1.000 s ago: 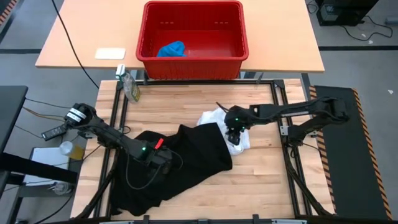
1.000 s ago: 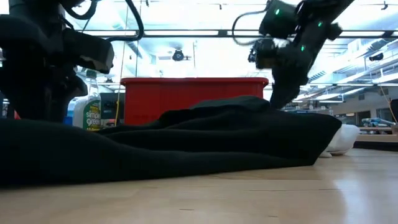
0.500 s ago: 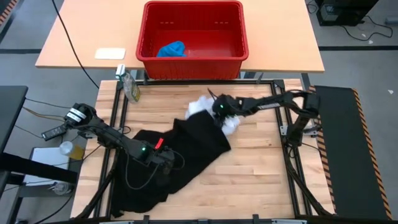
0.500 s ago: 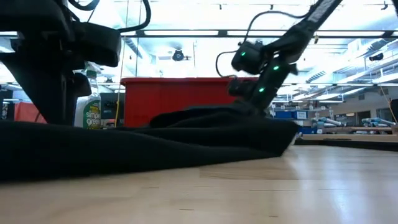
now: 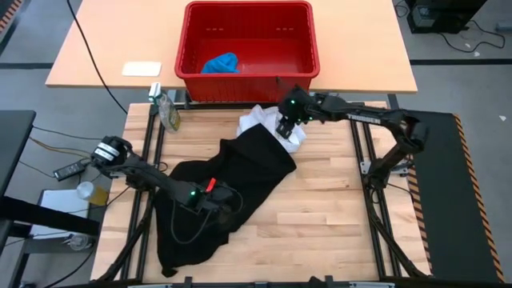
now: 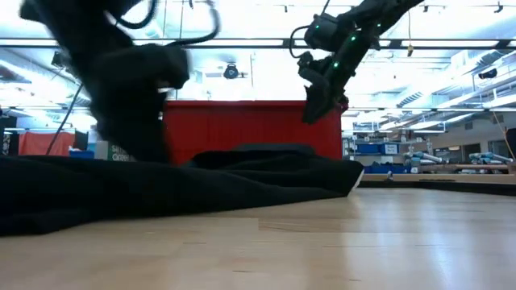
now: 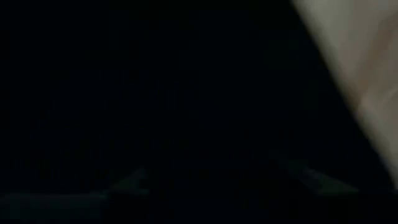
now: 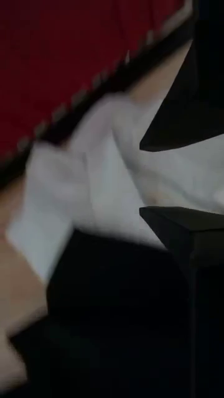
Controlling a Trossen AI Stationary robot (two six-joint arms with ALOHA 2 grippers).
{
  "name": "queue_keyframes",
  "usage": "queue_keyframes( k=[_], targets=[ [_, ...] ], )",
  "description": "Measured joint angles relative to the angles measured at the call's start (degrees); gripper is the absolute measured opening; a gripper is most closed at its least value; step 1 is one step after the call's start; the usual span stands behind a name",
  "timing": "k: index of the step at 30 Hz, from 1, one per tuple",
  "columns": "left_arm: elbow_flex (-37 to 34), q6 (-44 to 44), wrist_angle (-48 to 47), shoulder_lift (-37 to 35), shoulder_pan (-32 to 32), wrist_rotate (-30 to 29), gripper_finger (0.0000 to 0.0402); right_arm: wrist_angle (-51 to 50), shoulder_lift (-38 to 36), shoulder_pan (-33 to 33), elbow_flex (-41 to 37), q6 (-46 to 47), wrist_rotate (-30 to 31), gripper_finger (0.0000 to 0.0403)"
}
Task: Fold laundry
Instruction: Fold the black shirt
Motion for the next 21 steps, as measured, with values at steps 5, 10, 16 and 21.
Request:
queue_keyframes(
  k=[5, 10, 16, 21],
  targets=[
    [0.1, 4.7, 3.6, 5.8, 4.0, 2.2, 0.0187, 8.7, 0.2, 0.5, -7.3, 2.7, -4.7, 0.0162],
    [0.7, 3.3, 0.5, 8.9, 4.3, 5.6, 0.0177, 22.9, 5.4, 0.7, -13.7, 3.4, -4.2, 0.0162],
    [0.2, 9.0, -8.5, 4.5, 1.7, 14.1, 0.0164, 20.5, 11.2, 0.2, -15.8, 2.9, -3.6, 0.0162],
    [-0.2, 8.8, -21.2, 0.6, -1.2, 16.7, 0.0155, 7.9, 8.5, 0.1, -17.1, 1.6, -3.5, 0.0162]
  ],
)
